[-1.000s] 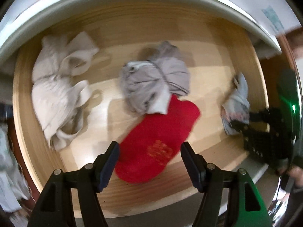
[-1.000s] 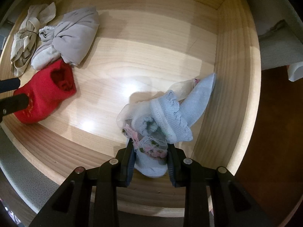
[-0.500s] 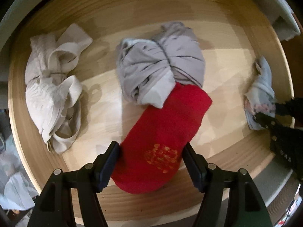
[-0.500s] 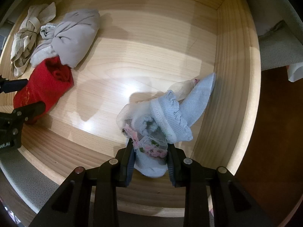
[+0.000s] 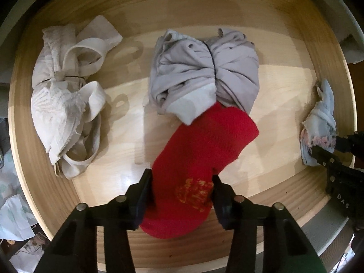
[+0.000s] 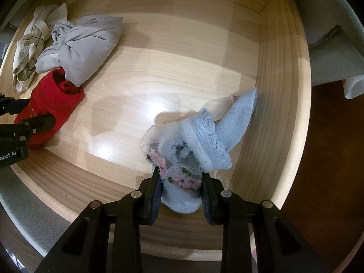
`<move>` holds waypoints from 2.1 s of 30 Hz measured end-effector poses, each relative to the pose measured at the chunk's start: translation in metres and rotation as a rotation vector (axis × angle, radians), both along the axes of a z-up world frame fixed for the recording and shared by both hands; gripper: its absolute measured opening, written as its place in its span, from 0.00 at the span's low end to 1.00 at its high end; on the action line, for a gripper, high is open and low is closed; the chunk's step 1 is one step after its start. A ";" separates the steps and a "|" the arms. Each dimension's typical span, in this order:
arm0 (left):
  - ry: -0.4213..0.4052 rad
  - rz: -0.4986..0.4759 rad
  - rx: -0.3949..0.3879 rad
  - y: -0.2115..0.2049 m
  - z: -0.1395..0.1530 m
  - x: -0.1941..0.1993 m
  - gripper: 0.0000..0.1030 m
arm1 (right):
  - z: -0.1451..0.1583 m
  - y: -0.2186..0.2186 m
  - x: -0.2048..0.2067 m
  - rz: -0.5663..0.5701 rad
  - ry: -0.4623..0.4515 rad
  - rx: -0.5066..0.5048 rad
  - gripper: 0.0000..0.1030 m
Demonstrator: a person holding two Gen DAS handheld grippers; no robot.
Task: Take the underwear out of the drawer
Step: 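Lift the red bundle with the left gripper and carry it over the white box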
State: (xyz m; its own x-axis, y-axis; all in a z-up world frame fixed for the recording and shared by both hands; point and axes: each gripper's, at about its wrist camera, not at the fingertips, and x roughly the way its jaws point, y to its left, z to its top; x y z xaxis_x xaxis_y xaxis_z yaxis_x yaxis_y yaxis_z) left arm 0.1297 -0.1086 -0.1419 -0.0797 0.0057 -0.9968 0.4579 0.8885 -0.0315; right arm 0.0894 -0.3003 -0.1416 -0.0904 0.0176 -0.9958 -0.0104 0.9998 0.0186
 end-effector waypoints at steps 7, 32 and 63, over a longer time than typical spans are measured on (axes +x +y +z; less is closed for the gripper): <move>-0.023 -0.011 -0.015 0.015 0.015 -0.007 0.40 | 0.001 0.002 0.000 -0.002 -0.004 -0.004 0.26; -0.214 -0.029 -0.122 0.051 0.133 -0.056 0.40 | 0.002 0.003 -0.001 -0.004 -0.006 -0.014 0.26; -0.677 0.100 -0.294 0.053 0.359 0.012 0.40 | 0.004 0.008 0.000 0.003 -0.005 -0.020 0.28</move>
State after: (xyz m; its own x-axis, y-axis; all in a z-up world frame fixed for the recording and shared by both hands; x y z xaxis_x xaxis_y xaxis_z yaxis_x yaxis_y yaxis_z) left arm 0.1418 -0.0560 0.2171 0.5664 -0.2438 -0.7872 0.3788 0.9254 -0.0141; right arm 0.0890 -0.2921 -0.1380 -0.0850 -0.0022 -0.9964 -0.0138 0.9999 -0.0010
